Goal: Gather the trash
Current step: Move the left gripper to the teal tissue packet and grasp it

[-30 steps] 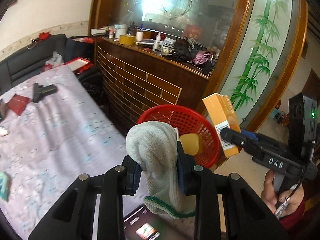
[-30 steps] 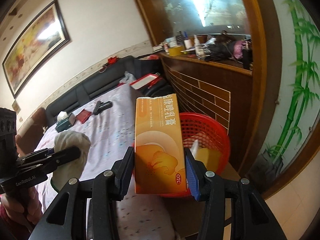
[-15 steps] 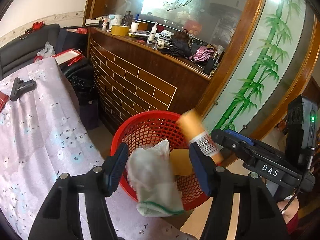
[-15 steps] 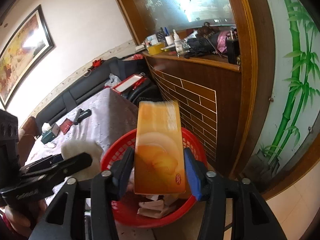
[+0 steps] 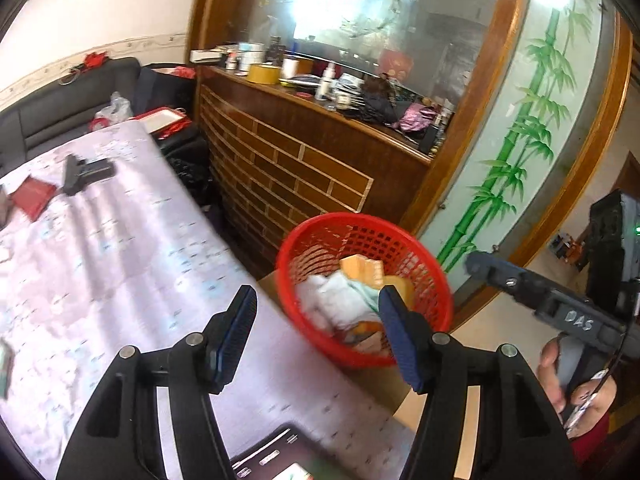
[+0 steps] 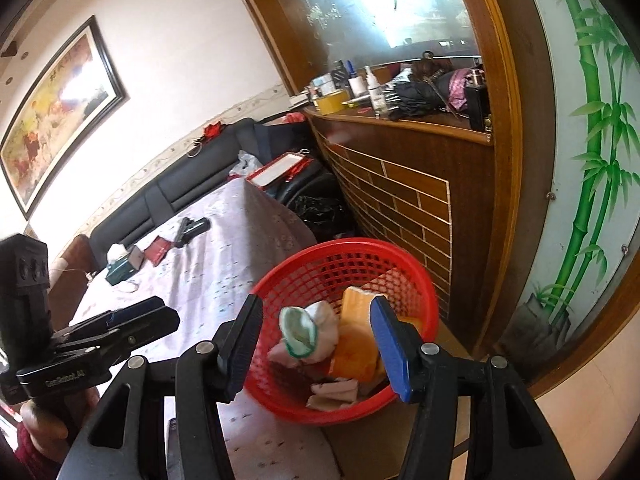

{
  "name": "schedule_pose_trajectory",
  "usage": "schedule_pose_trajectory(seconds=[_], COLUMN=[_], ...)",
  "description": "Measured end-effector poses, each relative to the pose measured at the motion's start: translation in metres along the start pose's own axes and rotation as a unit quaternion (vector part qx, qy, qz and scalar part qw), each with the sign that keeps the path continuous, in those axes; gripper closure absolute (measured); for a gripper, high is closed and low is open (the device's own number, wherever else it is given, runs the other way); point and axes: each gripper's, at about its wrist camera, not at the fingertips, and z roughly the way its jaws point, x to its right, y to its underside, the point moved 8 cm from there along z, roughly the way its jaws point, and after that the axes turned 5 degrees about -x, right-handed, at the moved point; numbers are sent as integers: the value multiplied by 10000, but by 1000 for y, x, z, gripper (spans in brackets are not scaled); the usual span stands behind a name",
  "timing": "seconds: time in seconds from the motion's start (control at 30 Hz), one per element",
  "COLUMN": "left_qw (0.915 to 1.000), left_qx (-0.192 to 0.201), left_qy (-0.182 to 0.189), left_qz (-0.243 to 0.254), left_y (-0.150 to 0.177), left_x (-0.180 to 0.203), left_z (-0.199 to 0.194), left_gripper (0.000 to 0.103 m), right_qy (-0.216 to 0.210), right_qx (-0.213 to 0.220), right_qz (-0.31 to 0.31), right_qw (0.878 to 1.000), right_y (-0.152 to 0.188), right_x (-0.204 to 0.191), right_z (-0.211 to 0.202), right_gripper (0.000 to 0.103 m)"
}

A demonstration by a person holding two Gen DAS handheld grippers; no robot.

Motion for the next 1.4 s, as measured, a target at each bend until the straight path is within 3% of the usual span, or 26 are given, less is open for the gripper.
schedule_pose_trajectory(seconds=[0.33,0.53,0.67,0.87,1.03,1.17,1.2,1.33,1.4], left_qw=[9984,9937,9856,9620,9552,9559,9607,9645,9630], left_qx=[169,260,286,256,72,-74,-196,-508,-666], left_qy=[-393,-891,-1279,-1991,-2213,-2117,-1914,-1703,-1839], left_qz=[-358,-634,-1068,-1852,-1966,-2034,-2004,-1953,-1856], left_y=[36,66,92,123,117,108,106,104,107], left_x=[-64,-117,-171,-270,-331,-365,-369,-378,-376], left_z=[-56,-93,-121,-155,-149,-130,-120,-92,-84], left_gripper=[41,38,38,37,33,32,32,32,32], right_qy=[-401,-793,-1162,-1724,-1923,-1881,-1854,-1764,-1701], right_qx=[-176,-405,-564,-995,-1185,-1202,-1203,-1248,-1263], right_qz=[-590,-994,-1222,-1467,-1627,-1728,-1751,-1726,-1695], right_qw=[9973,9911,9841,9690,9605,9593,9594,9610,9625], right_y=[28,49,59,76,83,84,86,84,81], right_x=[-76,-127,-163,-213,-242,-250,-252,-249,-245], right_z=[-7,-4,-5,2,6,9,9,14,18], right_gripper=[40,40,40,40,40,40,40,40,40])
